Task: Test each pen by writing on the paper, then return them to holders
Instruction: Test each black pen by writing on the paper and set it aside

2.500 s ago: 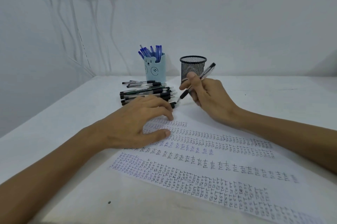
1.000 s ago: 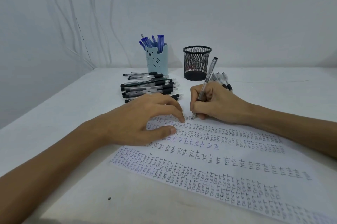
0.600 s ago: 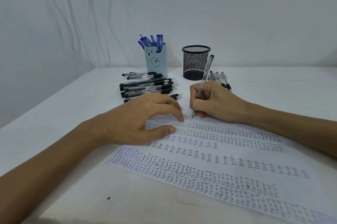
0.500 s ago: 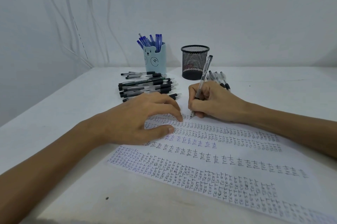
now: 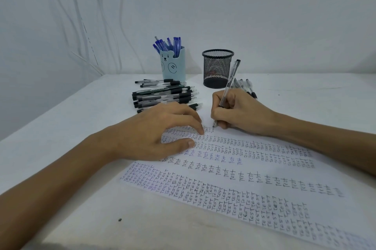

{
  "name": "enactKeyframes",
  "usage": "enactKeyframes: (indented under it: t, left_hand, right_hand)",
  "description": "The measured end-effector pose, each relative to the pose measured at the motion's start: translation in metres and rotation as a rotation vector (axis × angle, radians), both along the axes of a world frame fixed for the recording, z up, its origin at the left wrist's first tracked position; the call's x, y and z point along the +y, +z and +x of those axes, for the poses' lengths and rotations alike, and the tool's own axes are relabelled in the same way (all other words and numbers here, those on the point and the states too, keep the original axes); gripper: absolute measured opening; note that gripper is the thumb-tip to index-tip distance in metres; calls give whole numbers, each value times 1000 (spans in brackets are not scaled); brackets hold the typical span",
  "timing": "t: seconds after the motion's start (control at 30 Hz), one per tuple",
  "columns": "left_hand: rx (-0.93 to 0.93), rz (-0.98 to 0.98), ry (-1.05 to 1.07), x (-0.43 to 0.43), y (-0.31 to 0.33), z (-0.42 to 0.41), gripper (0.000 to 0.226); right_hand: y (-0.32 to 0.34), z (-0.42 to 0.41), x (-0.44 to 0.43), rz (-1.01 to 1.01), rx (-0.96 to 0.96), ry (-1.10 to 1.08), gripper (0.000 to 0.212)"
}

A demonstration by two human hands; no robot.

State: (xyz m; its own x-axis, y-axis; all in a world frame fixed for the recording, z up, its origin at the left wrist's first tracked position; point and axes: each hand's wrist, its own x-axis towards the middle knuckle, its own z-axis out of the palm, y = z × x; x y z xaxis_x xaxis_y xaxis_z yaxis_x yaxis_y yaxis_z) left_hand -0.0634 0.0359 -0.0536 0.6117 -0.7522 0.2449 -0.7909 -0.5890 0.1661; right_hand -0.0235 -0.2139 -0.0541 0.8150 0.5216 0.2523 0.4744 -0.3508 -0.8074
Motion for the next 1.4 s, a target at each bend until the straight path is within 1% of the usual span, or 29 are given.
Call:
enactKeyframes:
  t: [0.33, 0.37, 0.43, 0.5, 0.57, 0.63, 0.7, 0.77, 0.8, 0.87, 0.93, 0.97, 1.0, 1.07, 1.23, 1.33, 1.4]
  left_hand:
    - [9, -11, -3, 0, -2, 1, 33]
    - [11, -21, 3, 1, -2, 1, 34]
    - [-5, -74, 32, 2, -3, 3, 33]
    - [-66, -133, 79, 4, -4, 6, 27]
    - [-150, -146, 144, 7, -6, 10, 23]
    - [-204, -129, 207, 10, -7, 13, 22]
    - [-215, -112, 251, 13, -9, 15, 22]
    - [-225, -108, 275, 13, -10, 17, 21]
    - [-230, -109, 286, 13, -10, 18, 21]
    - [-224, -115, 313, 14, -9, 18, 19]
    - [-210, -126, 334, 15, -9, 18, 17]
    - [-207, -128, 341, 16, -9, 18, 15]
    - [-208, -130, 347, 16, -10, 18, 13]
    - [-218, -141, 351, 15, -10, 17, 11]
    - [-231, -158, 382, 15, -11, 18, 13]
    - [-225, -173, 393, 15, -10, 17, 14]
    - [-232, -178, 399, 15, -11, 17, 14]
  right_hand:
    - [-2, 2, 2, -41, -2, -49, 16]
    - [-1, 2, 2, -12, 24, -61, 19]
    - [0, 4, 1, 129, 141, -83, 26]
    - [2, 8, 0, 280, 282, -121, 31]
    - [2, 12, -1, 350, 347, -149, 34]
    - [0, 14, -2, 336, 330, -98, 27]
    - [0, 13, -3, 366, 317, -58, 6]
    - [-1, 13, -4, 427, 339, -68, 21]
    - [0, 12, -3, 463, 351, -71, 23]
    - [4, 10, 0, 523, 424, -93, 15]
    - [6, 11, 1, 576, 513, -137, 29]
    - [6, 12, 2, 583, 526, -150, 36]
    - [6, 13, 2, 578, 529, -154, 39]
    - [5, 13, 2, 561, 515, -162, 38]
    - [4, 13, -2, 577, 450, -142, 21]
    - [3, 14, -3, 579, 401, -150, 24]
    - [7, 18, -5, 524, 344, -177, 28]
